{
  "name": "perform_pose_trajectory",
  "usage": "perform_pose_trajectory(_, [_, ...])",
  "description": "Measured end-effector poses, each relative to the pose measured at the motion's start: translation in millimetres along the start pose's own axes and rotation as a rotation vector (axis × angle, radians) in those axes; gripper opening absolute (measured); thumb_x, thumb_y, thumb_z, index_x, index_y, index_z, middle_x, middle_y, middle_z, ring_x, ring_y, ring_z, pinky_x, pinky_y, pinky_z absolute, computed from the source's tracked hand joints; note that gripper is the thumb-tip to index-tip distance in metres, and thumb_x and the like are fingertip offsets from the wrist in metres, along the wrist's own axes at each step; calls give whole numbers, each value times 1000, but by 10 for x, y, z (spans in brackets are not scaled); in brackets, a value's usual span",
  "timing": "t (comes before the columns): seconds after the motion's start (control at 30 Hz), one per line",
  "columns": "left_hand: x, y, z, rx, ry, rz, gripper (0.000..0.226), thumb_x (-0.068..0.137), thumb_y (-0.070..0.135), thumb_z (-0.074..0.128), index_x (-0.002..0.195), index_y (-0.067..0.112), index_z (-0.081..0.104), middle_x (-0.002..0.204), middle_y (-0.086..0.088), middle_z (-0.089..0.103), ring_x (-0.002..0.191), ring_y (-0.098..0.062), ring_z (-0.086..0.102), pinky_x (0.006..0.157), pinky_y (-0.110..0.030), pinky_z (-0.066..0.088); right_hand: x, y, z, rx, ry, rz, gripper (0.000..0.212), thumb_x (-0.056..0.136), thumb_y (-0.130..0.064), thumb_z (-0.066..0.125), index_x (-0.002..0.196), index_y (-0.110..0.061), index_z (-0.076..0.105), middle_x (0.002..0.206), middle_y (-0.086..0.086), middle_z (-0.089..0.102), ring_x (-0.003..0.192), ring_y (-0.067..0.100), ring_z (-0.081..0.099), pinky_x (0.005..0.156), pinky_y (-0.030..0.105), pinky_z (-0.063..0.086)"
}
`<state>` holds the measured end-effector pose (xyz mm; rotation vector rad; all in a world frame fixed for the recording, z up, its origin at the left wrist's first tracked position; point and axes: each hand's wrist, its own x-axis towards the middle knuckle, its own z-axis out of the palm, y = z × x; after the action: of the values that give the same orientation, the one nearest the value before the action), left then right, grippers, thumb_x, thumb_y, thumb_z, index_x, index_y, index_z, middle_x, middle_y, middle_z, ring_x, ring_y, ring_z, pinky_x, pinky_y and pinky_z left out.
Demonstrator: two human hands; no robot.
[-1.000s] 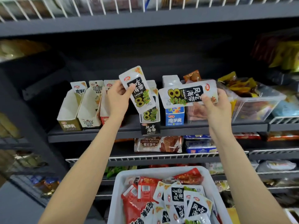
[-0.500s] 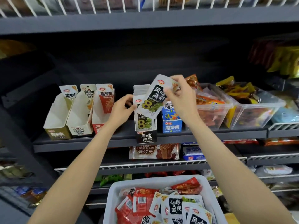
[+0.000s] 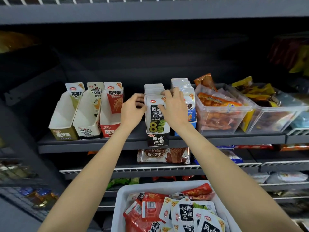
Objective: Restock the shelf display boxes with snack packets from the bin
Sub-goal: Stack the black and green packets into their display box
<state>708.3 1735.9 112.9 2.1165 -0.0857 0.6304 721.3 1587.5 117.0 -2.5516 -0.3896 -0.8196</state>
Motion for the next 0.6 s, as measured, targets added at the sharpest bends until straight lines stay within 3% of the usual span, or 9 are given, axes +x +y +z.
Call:
perform_pose_trajectory(0.17, [-271,74,-103,82,14,-23,38,88,15,62,125,17,53,122,4,59,94,-5,58,88,-29,48,-321,1,-142,225,172,-91,34,86,-13,59,119,-10,57,118,9,52,108,23,48,89,33,44])
perform_pose_trajectory(0.3, [-843,95,-179,-31,143,103,22,91,18,57,114,21,59,105,12,62,92,-3,59,79,-25,51,-1023,69,-375,416,194,-97,27,92,-22,50,115,-11,60,106,0,61,101,13,53,90,24,40])
perform_pose_trajectory(0.37, [-1194,39,-185,-14,205,216,17,94,21,53,107,16,63,96,8,64,88,-7,60,76,-22,48,-1431,167,-437,471,86,-40,23,93,-22,52,112,-13,60,94,-4,64,89,11,59,81,24,45])
perform_pose_trajectory(0.43, [-1528,-65,-163,9,194,275,19,94,21,50,101,11,65,86,4,65,81,-11,60,75,-22,46,-1804,312,-417,440,-149,48,16,93,-20,56,109,-18,61,85,-8,65,79,7,61,73,27,50])
perform_pose_trajectory(0.53, [-1979,-280,-89,101,44,280,25,93,25,48,94,10,67,82,6,63,77,-10,58,73,-28,47,-2292,559,-307,331,-513,174,15,93,-23,57,107,-25,62,89,-14,64,83,3,62,76,31,55])
perform_pose_trajectory(0.6, [-2231,-428,-15,187,-148,162,25,90,32,49,98,17,68,87,9,65,82,-8,58,74,-32,51,-2537,682,-272,280,-696,195,21,91,-24,59,112,-26,60,102,-10,64,96,7,61,82,33,53])
